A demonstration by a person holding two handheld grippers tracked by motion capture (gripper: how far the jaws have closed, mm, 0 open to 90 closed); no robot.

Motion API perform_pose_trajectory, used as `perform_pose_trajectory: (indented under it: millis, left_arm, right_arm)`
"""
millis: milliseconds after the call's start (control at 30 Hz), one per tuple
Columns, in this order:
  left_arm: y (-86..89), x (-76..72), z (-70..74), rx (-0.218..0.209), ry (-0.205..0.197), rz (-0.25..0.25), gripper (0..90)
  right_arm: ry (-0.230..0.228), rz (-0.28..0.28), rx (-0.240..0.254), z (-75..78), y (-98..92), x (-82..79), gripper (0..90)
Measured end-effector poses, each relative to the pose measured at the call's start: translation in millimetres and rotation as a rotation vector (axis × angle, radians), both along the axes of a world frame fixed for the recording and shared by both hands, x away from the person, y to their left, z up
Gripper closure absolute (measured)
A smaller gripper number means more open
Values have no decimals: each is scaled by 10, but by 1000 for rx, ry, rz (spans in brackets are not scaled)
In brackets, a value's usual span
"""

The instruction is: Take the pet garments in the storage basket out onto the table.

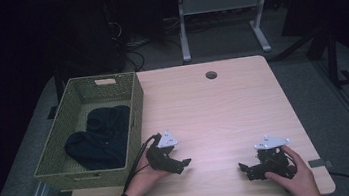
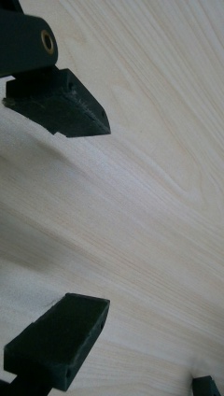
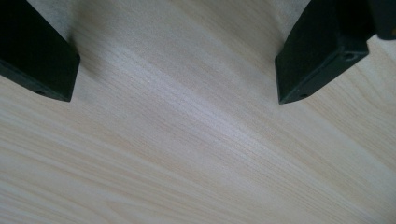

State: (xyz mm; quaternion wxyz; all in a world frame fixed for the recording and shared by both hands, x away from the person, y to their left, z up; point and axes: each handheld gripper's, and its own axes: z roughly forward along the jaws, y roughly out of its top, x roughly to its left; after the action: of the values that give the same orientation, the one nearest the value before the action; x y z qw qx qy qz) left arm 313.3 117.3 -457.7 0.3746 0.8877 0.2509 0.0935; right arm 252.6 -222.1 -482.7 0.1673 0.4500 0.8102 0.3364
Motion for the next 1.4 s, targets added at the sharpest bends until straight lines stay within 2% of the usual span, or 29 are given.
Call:
perform_pose_trajectory:
  millis: [367,700,933,1400]
  left_arm:
    - [-1,13,60,-10,-10,-1,133]
    - [8,11,131,-11,-2,6,134]
    - [18,11,187,-33,0,9,134]
    - [20,9,293,-35,3,3,134]
  right_arm:
    - [0,0,0,0,0,0,0]
    - [0,0,0,0,0,0,0]
    - [0,2,0,0,1,-1,0]
    - [1,4,0,0,1,-1,0]
